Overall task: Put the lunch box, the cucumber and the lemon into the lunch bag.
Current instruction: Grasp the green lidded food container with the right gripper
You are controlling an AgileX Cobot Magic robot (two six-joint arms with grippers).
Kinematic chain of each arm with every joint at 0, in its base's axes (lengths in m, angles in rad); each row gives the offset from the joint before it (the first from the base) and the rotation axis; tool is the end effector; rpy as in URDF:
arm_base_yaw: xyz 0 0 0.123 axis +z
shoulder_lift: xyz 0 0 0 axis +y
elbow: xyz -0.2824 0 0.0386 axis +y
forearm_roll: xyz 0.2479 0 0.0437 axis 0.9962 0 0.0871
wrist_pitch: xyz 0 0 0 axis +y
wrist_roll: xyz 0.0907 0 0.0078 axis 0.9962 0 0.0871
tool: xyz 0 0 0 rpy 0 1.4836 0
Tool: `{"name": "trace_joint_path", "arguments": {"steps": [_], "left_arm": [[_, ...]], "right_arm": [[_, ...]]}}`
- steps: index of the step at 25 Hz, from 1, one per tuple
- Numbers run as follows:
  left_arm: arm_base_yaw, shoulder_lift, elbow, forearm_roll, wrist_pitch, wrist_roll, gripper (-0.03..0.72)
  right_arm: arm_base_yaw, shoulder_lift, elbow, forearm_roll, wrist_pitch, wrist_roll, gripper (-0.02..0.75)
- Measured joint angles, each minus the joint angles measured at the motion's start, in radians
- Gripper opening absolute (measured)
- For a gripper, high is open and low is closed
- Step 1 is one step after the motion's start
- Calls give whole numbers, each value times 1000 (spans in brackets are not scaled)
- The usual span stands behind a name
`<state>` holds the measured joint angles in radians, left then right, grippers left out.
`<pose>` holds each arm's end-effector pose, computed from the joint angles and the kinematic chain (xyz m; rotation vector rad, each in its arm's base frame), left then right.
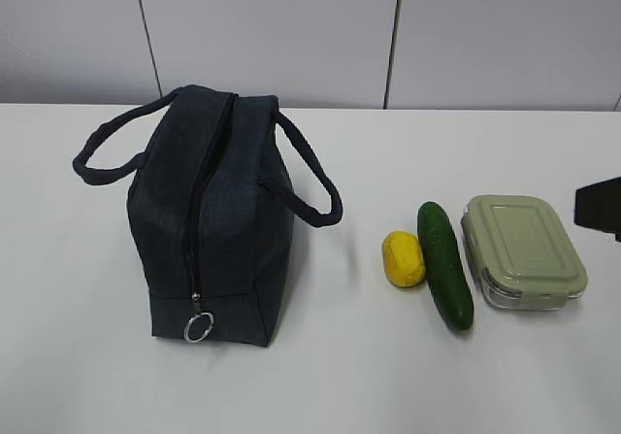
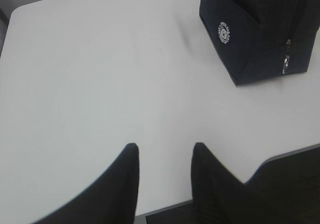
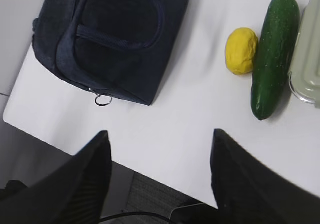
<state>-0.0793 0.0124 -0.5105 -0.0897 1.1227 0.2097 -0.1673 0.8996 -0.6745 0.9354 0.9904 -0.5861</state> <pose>-0.0076 -0.0068 0.2755 0.3105 2.0818 -0.0302 0.1572 0.0356 0.3038 -0.0678 2.3058 0.8350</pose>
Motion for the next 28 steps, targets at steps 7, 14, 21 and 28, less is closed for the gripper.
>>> {"name": "trace_joint_path", "arguments": {"steps": [7,14,21,28], "left_arm": [[0,0,0,0,0,0,239],[-2,0,0,0,0,0,239],[-2,0,0,2,0,0,239],[-2,0,0,2,-3,0,239]], "right_arm": [[0,232,-66,-4,13,-72,468],[-60,415,-116,-6,67,-140,468],[-265,531,-151,22,140,-238,468],[-290,723,-271,56,190,-311,468]]}}
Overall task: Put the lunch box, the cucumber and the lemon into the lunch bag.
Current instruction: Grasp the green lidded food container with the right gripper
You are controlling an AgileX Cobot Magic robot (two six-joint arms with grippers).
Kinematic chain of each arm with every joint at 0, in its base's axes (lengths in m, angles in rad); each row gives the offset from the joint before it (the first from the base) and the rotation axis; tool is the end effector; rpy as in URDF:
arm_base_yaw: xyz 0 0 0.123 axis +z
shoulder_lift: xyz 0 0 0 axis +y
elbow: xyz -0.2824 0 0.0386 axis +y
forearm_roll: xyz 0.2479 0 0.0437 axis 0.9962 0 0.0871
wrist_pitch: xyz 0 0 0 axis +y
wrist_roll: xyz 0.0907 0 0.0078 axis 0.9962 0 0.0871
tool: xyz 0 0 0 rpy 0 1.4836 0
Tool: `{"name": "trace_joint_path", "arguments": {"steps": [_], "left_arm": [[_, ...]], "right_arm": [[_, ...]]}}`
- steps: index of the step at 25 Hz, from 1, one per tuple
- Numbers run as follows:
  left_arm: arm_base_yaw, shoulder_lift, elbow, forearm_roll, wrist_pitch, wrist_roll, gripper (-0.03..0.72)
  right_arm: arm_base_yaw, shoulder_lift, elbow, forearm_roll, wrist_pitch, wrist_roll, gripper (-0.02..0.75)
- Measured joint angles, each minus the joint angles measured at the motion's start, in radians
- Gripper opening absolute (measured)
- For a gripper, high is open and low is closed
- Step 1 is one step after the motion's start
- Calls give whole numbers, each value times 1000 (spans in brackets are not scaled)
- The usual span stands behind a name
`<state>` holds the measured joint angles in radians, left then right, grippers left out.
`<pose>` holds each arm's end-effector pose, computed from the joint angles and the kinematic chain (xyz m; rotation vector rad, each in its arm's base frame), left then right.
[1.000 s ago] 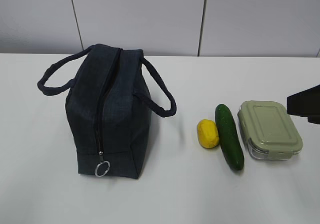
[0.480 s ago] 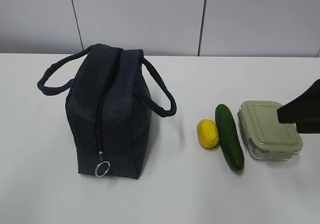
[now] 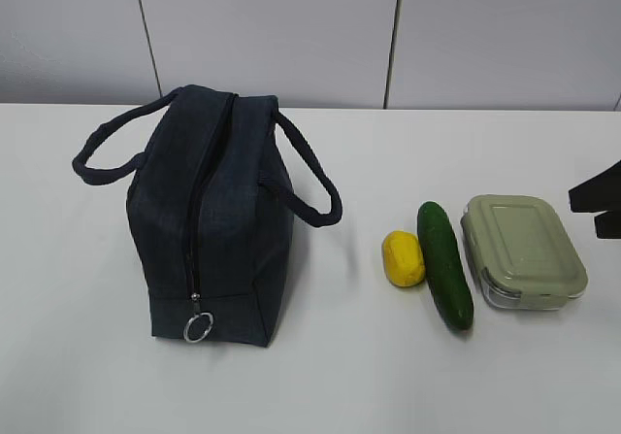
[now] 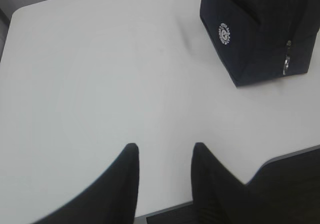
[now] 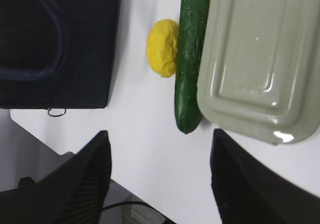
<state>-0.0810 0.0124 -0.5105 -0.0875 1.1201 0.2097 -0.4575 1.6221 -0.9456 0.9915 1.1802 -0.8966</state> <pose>-0.0075 -0.0066 0.2757 0.3116 2.0792 -0.0284 0.2795 -0.0590 0.2244 0.0781 2.5311 1.0702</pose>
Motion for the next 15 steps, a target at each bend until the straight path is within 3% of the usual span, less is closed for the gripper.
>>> {"name": "trace_joint_path", "arguments": {"steps": [9,15], "left_arm": [[0,0,0,0,-2,0,239],[0,0,0,0,-4,0,239]], "right_arm": [[-13,222,-135,0,0,-50,468],[-87,302,-138,38,-2,-79,498]]}}
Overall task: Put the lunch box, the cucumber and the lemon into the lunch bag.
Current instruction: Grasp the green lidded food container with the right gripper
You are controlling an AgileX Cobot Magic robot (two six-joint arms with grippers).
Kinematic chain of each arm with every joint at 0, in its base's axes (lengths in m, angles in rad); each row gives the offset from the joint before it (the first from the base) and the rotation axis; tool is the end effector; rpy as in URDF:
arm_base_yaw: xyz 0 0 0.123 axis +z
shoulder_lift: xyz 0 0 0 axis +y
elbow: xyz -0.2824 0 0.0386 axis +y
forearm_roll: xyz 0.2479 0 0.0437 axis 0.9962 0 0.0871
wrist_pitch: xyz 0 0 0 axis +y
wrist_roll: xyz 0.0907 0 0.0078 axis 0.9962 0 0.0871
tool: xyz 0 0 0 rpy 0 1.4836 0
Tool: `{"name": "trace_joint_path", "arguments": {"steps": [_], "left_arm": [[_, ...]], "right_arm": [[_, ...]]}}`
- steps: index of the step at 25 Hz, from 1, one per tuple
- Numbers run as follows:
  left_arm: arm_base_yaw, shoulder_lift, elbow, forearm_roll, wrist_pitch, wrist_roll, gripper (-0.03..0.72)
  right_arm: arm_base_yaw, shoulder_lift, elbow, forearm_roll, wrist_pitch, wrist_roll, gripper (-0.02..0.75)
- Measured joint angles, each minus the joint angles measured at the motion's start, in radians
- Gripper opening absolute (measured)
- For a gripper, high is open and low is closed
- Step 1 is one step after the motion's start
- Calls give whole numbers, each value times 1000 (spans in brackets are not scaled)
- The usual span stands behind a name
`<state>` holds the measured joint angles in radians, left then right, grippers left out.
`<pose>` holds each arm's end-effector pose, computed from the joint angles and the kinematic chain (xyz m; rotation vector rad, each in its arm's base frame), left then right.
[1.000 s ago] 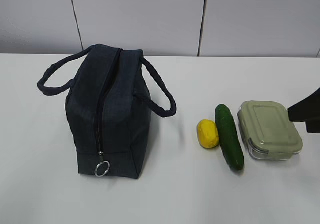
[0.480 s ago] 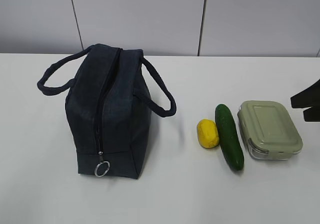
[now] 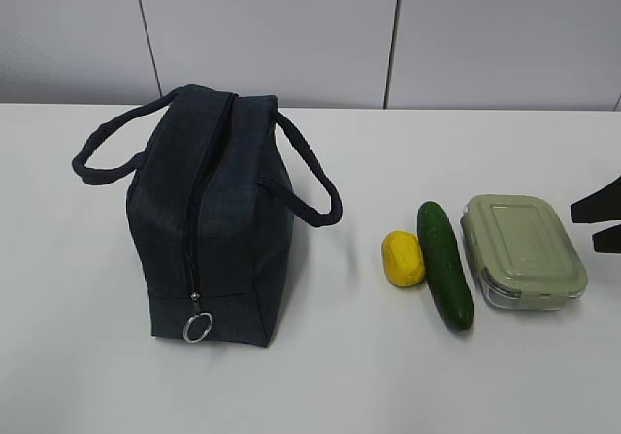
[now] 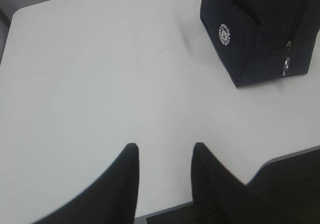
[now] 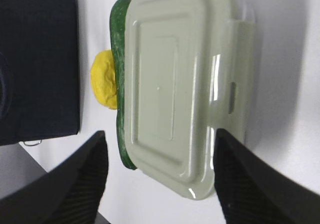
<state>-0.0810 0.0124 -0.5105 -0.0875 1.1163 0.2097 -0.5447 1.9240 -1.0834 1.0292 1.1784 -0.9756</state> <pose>-0.0073 -0.0066 0.2760 0.3108 2.0755 -0.0282 0.3174 -0.1080 0.1637 0.2201 2.5365 1.1565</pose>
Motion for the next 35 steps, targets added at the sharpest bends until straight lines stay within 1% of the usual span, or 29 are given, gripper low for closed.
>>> {"name": "trace_joint_path", "arguments": {"steps": [2,4,8,19,25,35], "left_arm": [[0,0,0,0,0,0,239],[0,0,0,0,0,0,239],[0,0,0,0,0,0,239],[0,0,0,0,0,0,239],[0,0,0,0,0,0,239],[0,0,0,0,0,0,239]], "right_arm": [[-26,12,-2,28,-2,-14,537],[-35,24,-2,50,-4,-33,577],[-35,63,-11,72,-4,-96,603],[-31,183,-102,82,-4,-196,605],[12,222,-107,90,-6,-260,605],[50,299,-160,97,6,-271,605]]}}
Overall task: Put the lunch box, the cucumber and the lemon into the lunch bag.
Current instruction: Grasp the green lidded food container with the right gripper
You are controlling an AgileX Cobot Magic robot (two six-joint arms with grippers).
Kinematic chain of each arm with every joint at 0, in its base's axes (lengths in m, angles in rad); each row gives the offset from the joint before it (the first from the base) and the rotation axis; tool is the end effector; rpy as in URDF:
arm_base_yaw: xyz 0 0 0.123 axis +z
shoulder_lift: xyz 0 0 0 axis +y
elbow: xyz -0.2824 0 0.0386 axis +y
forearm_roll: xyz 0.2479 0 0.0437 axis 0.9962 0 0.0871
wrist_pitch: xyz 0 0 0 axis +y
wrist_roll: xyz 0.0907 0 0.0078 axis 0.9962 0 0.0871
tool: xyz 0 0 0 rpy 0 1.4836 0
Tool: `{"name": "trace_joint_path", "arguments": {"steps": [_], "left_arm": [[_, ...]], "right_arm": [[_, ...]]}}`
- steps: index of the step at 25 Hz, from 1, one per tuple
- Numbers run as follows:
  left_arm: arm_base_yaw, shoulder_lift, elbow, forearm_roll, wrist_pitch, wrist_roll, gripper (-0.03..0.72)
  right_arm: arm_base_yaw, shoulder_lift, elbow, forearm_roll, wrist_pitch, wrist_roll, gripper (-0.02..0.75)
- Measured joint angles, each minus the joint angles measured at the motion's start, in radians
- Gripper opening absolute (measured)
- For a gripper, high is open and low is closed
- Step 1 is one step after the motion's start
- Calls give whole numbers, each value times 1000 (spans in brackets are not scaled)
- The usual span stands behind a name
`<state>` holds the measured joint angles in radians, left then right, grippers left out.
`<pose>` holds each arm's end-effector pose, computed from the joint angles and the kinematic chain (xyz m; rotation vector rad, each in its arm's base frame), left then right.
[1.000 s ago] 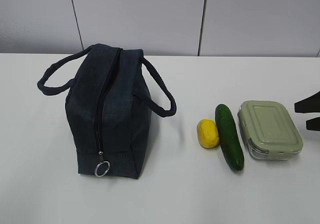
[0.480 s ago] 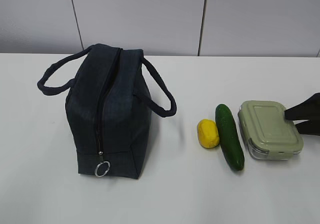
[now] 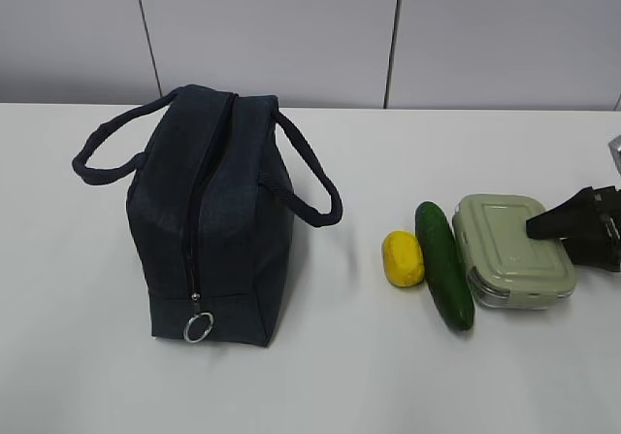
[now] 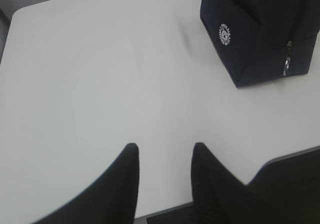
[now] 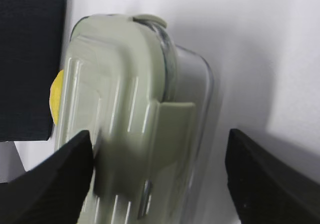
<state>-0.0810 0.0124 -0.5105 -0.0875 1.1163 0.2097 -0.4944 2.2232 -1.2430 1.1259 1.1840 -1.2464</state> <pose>-0.0073 -0.0066 0.2760 0.3108 2.0755 -0.0282 0.3615 -0.1084 0.0930 -0.0119 2.4681 1.2300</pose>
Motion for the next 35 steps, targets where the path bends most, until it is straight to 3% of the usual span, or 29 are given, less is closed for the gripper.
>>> {"name": "trace_joint_path", "arguments": {"steps": [27,35], "left_arm": [[0,0,0,0,0,0,239],[0,0,0,0,0,0,239]], "right_arm": [[29,9,-6,6,12,34,601],[97,-3,-6,-17,1,46,599]]}}
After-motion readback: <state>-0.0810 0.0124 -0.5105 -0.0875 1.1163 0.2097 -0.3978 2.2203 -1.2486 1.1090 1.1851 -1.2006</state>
